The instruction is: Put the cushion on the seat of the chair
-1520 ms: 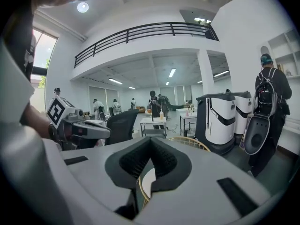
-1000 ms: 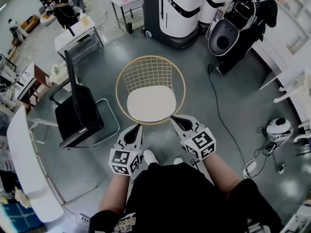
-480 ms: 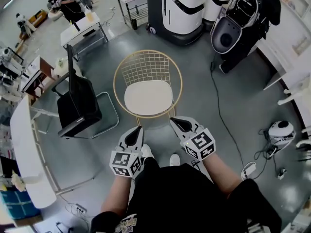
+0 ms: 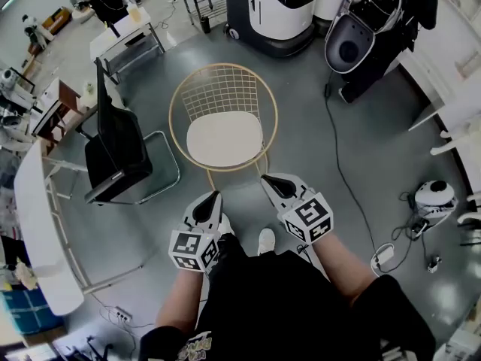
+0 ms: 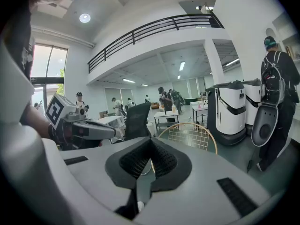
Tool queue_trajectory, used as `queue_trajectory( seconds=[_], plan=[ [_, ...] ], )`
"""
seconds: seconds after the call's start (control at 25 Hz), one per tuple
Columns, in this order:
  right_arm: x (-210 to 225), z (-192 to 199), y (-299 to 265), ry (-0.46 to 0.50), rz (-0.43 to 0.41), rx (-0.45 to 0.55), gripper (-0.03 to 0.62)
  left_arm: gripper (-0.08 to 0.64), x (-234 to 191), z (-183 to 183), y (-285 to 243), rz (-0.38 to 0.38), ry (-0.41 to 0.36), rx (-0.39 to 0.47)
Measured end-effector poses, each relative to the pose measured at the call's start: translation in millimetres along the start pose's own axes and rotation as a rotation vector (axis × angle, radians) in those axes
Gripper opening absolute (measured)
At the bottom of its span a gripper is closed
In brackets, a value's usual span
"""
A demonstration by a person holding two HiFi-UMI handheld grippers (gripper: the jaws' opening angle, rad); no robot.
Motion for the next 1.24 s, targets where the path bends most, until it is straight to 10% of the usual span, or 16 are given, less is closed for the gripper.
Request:
queue_trajectory(
  seconds=[1.24],
  plan=[
    [-2.5,1.3,2.8,0.004,-0.009,-0.002,0.011,0.018,5.8,-2.1,1.0,0.005,-0.017,0.003]
  ],
)
Point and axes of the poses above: the fingertips, and each gripper's own axes: y backward along the fingers, x to its right, z out of its underside, the point moved 6 cm from there along y, backward along the fingers, and after that the axes turned 1 degree about x, right-handed, at the moved point
